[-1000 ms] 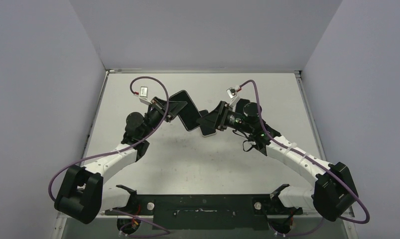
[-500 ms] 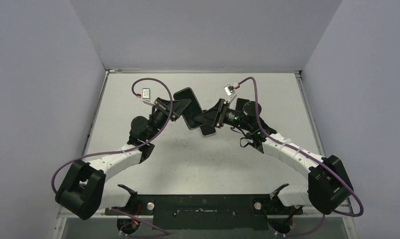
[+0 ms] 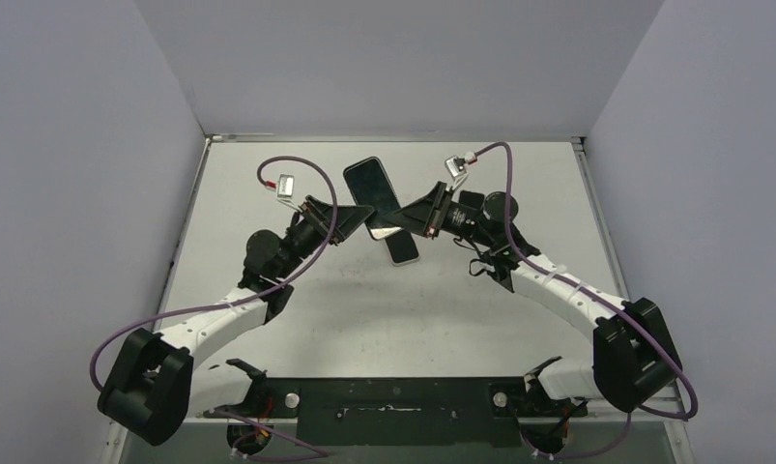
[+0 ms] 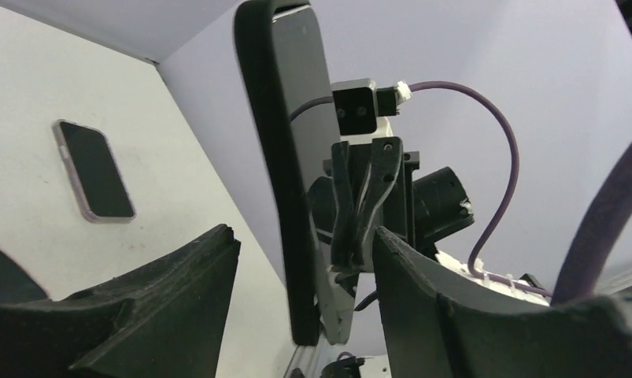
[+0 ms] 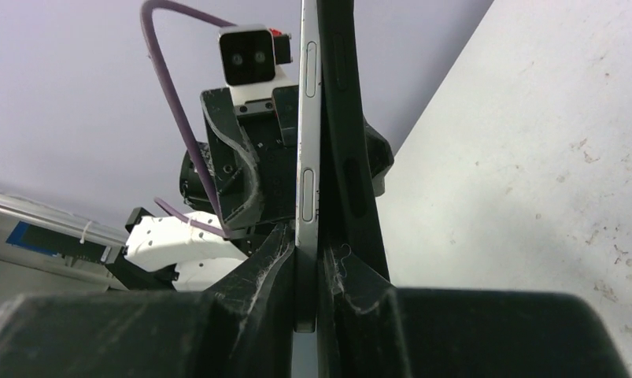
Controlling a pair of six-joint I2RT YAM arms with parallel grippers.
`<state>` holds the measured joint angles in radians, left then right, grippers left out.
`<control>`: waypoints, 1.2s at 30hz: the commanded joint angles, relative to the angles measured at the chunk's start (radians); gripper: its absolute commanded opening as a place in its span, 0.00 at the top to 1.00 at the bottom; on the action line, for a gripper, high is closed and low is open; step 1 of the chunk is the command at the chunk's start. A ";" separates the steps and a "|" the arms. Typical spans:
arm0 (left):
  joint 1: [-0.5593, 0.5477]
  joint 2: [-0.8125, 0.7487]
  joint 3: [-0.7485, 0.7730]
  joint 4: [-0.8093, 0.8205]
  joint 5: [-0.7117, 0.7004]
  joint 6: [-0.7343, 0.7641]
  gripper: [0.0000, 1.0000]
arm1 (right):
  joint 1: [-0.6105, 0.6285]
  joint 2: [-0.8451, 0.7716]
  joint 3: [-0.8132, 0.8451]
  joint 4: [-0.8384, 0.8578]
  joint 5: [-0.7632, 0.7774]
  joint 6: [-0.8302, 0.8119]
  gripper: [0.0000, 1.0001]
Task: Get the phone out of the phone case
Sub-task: Remove the phone case from the phone.
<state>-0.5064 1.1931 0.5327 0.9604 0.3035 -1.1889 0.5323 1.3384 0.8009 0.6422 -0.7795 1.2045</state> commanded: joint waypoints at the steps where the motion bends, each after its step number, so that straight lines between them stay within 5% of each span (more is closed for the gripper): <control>1: 0.052 -0.068 -0.019 -0.032 0.069 0.072 0.38 | -0.028 -0.020 0.022 0.172 0.018 0.055 1.00; 11: 0.052 -0.118 -0.027 -0.153 0.108 0.158 0.37 | -0.046 -0.033 0.034 0.174 0.014 0.064 1.00; 36: 0.010 -0.029 0.024 -0.168 0.144 0.166 0.40 | -0.025 -0.057 0.031 0.151 0.017 0.044 1.00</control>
<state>-0.4904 1.1439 0.4999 0.7555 0.4286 -1.0321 0.4923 1.3331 0.8009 0.6781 -0.7700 1.2541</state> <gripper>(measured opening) 0.602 0.120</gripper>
